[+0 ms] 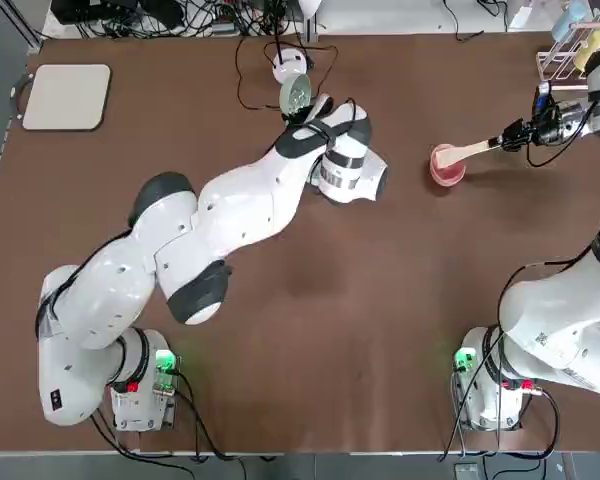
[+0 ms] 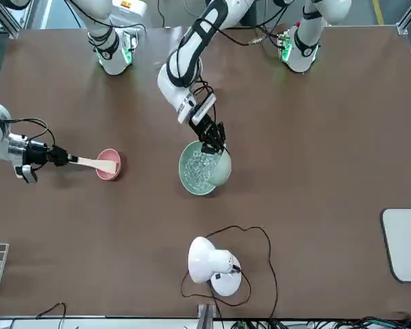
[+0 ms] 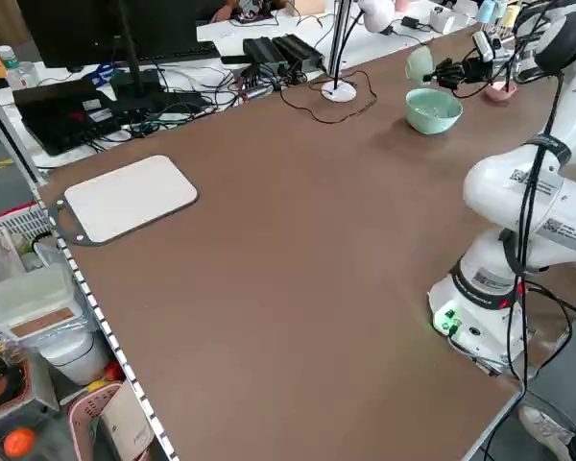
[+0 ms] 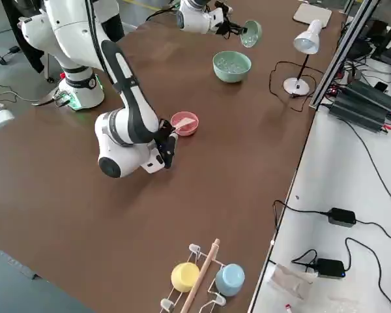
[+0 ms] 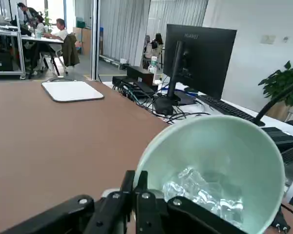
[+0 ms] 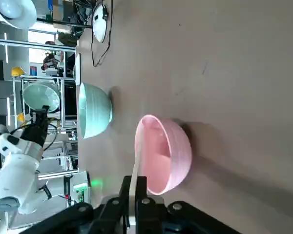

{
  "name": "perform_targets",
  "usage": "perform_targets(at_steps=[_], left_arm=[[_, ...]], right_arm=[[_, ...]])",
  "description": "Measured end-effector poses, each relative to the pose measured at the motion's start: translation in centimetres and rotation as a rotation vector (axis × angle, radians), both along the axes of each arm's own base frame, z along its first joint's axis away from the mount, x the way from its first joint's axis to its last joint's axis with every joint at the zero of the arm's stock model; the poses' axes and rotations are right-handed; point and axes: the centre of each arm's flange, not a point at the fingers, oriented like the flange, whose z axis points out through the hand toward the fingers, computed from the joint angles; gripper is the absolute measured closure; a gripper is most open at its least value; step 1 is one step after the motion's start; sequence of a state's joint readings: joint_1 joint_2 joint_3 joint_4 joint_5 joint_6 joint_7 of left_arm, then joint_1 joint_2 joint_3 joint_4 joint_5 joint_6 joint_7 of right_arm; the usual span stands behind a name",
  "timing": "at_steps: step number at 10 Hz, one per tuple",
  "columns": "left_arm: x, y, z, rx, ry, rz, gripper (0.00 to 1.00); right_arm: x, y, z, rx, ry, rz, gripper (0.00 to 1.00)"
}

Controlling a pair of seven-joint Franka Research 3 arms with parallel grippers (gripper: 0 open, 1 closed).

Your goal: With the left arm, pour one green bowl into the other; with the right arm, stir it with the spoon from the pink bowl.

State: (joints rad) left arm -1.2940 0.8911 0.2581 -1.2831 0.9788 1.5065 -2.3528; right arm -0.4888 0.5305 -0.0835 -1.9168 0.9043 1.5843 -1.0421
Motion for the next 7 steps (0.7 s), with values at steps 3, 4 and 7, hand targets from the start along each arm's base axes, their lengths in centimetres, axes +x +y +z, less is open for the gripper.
perform_targets(at_steps=[3,4,7], left_arm=[[-3.3,-1.1,-0.6,0.067,-0.048,-0.004,0.95],[-3.9,-1.2,-2.2,0.105,-0.081,-0.022,0.95],[-4.4,-0.9,-6.8,0.181,-0.124,-0.062,0.95]], right_arm=[[2.6,2.0,8.1,-0.009,0.093,-0.016,0.95],[2.9,2.4,10.9,-0.018,0.106,-0.013,0.95],[3.6,4.8,18.1,-0.139,0.158,0.006,0.95]])
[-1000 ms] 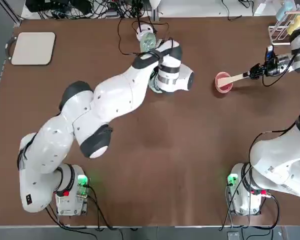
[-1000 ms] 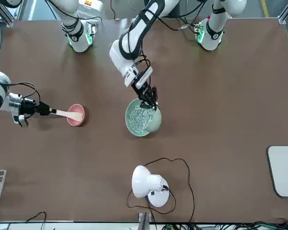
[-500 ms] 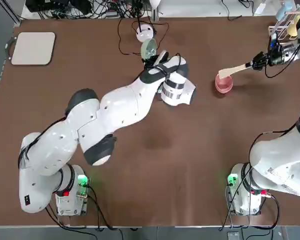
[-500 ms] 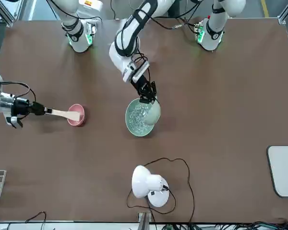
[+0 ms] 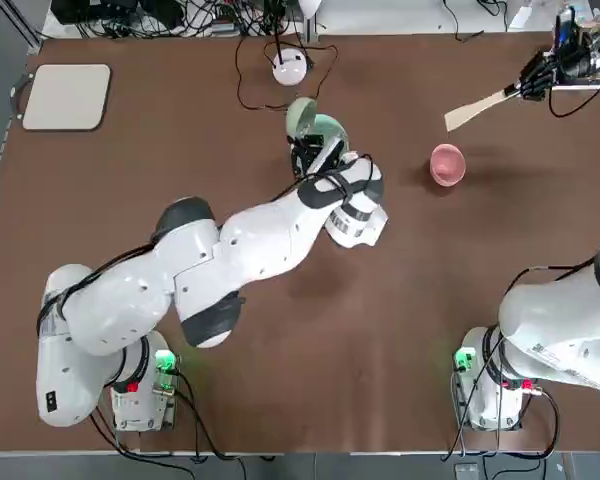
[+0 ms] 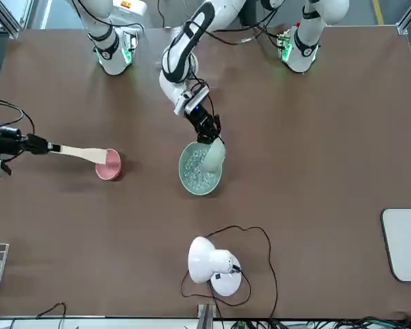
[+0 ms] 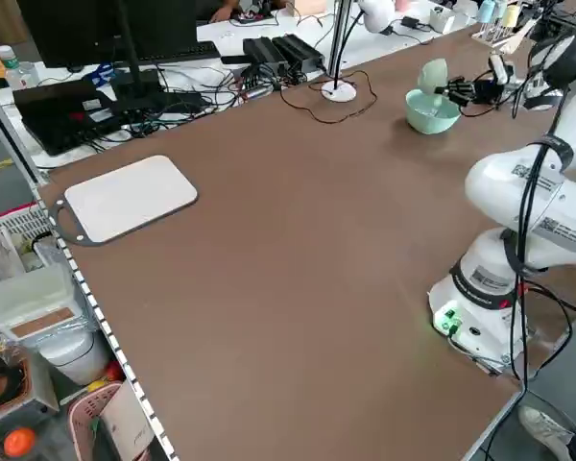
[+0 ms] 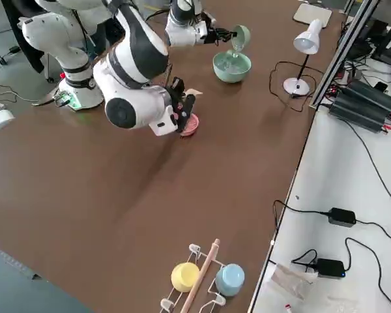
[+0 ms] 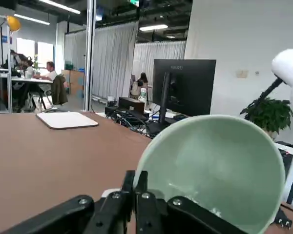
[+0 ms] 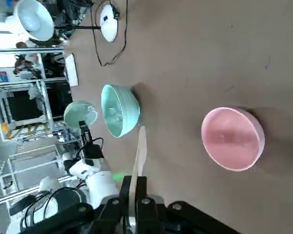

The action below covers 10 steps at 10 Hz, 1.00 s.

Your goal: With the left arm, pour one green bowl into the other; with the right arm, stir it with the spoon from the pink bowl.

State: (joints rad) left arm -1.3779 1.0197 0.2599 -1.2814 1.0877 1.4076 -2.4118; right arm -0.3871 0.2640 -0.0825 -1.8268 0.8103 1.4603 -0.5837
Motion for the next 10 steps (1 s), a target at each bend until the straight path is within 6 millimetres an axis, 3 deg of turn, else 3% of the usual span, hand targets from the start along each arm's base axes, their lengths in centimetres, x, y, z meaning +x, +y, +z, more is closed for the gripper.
perform_targets(at_steps=[3,7,10], left_arm=[[0.4,0.5,-1.3,0.043,-0.03,-0.011,0.95],[1.2,1.7,-0.6,0.097,-0.086,0.045,0.95],[1.1,1.8,0.5,0.06,-0.038,0.103,0.95]], right_arm=[[1.7,4.6,6.2,-0.147,0.044,0.024,0.95],[1.6,5.0,7.4,-0.206,0.041,0.036,0.95],[1.9,7.5,9.8,-0.309,0.044,0.031,0.95]])
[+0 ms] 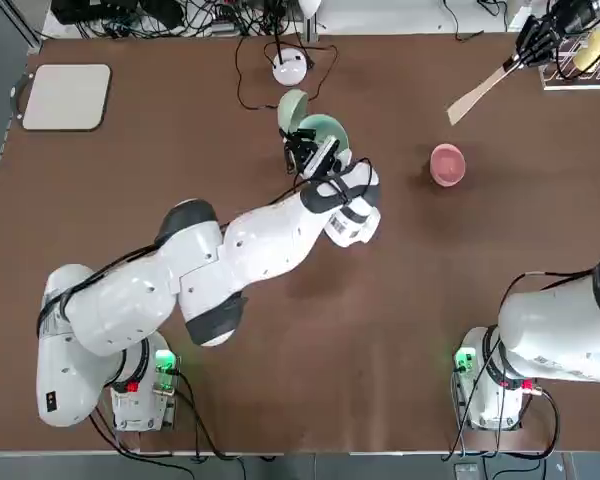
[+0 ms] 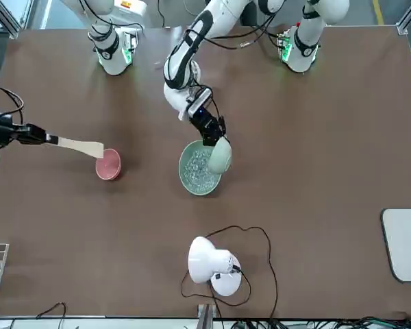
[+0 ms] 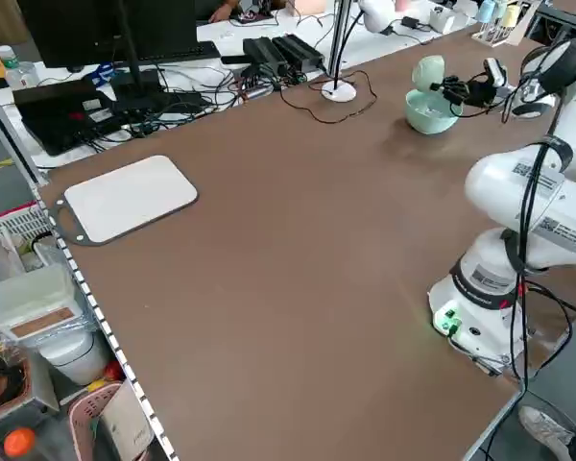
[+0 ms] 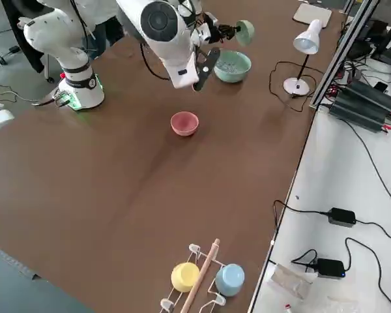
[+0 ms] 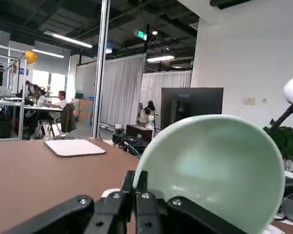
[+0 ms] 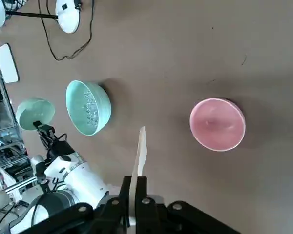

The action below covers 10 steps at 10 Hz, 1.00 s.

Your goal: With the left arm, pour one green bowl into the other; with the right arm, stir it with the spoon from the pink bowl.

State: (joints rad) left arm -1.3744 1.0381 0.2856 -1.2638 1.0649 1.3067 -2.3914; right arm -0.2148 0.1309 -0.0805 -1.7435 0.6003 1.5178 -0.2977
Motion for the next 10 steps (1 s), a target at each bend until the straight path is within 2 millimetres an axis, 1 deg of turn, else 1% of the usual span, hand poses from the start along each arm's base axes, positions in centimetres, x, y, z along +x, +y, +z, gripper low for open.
perform_targets(at_steps=[1,2,3,5,6,8,9,10], left_arm=[[0.3,0.4,0.7,-0.042,0.041,0.048,0.95],[1.4,0.8,1.7,-0.081,0.063,0.079,0.95],[3.0,1.4,3.2,-0.158,0.111,0.119,0.95],[6.7,2.7,8.7,-0.354,0.263,0.194,0.95],[8.3,3.9,10.8,-0.427,0.337,0.225,0.95],[10.4,6.6,13.0,-0.522,0.53,0.267,0.95],[11.5,8.7,14.4,-0.551,0.629,0.286,0.95],[12.6,11.3,15.9,-0.573,0.701,0.296,0.95]], right_arm=[[0.3,2.1,1.1,-0.053,0.005,-0.005,0.95],[0.6,4.7,2.1,-0.115,0.011,-0.009,0.95],[0.8,7.1,3.0,-0.187,0.019,-0.015,0.95],[1.4,12.3,5.0,-0.32,0.022,-0.041,0.95],[1.5,14.6,5.6,-0.352,0.023,-0.055,0.95],[1.4,18.6,6.0,-0.396,0.029,-0.084,0.95],[1.1,20.8,6.2,-0.416,0.032,-0.096,0.95],[0.7,23.3,6.3,-0.437,0.032,-0.099,0.95]])
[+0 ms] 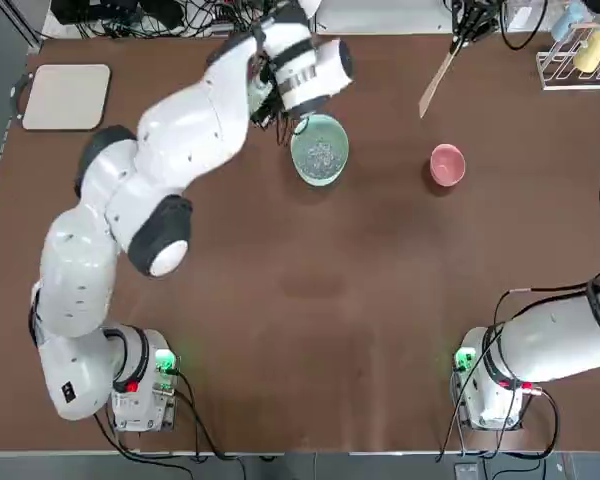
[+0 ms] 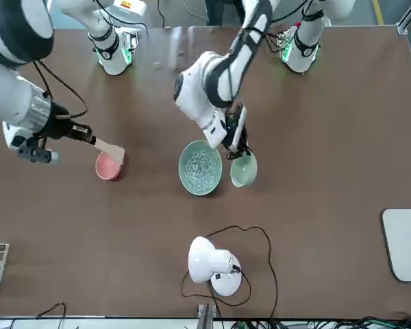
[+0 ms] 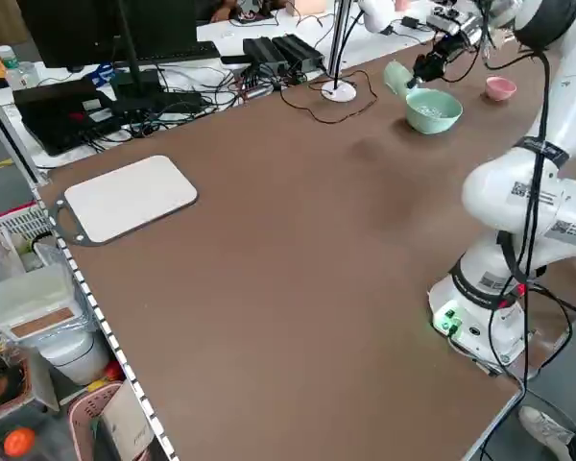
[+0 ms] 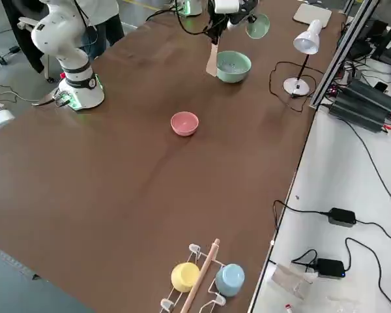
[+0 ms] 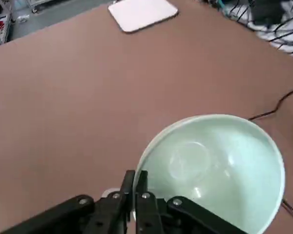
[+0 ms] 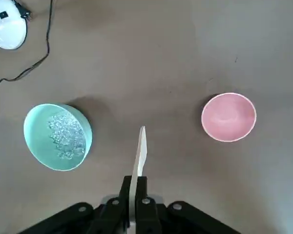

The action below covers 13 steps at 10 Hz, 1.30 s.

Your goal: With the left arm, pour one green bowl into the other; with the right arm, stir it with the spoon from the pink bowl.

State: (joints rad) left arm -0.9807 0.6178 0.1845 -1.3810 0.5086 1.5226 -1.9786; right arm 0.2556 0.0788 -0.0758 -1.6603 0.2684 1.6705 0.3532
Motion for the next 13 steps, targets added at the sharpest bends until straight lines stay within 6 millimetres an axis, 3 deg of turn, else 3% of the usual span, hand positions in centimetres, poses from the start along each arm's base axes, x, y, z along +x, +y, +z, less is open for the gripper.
perform_targets(at_steps=[2,5,7,8,10,11,13], left_arm=[[1.6,6.1,1.3,-0.057,0.075,-0.027,0.95],[2.4,16.6,3.1,-0.133,0.166,-0.064,0.95],[4.5,22.9,4.1,-0.176,0.197,-0.074,0.95],[5.3,25.3,3.4,-0.204,0.243,-0.095,0.95],[6.4,30.0,1.2,-0.29,0.311,-0.165,0.95],[6.3,32.1,0.3,-0.327,0.355,-0.21,0.95],[6.1,36.0,-0.4,-0.436,0.466,-0.303,0.95]], right_arm=[[-1.1,5.6,0.2,-0.022,-0.016,-0.009,0.95],[-4.3,16.1,0.3,-0.025,-0.06,-0.043,0.95],[-7.4,22.7,-1.9,-0.046,-0.036,-0.021,0.95],[-8.2,25.2,-3.6,-0.066,-0.04,-0.027,0.95],[-8.8,29.3,-7.9,-0.088,-0.059,-0.04,0.95],[-8.7,30.4,-9.5,-0.092,-0.067,-0.047,0.95],[-8.2,30.6,-10.8,-0.097,-0.075,-0.055,0.95]])
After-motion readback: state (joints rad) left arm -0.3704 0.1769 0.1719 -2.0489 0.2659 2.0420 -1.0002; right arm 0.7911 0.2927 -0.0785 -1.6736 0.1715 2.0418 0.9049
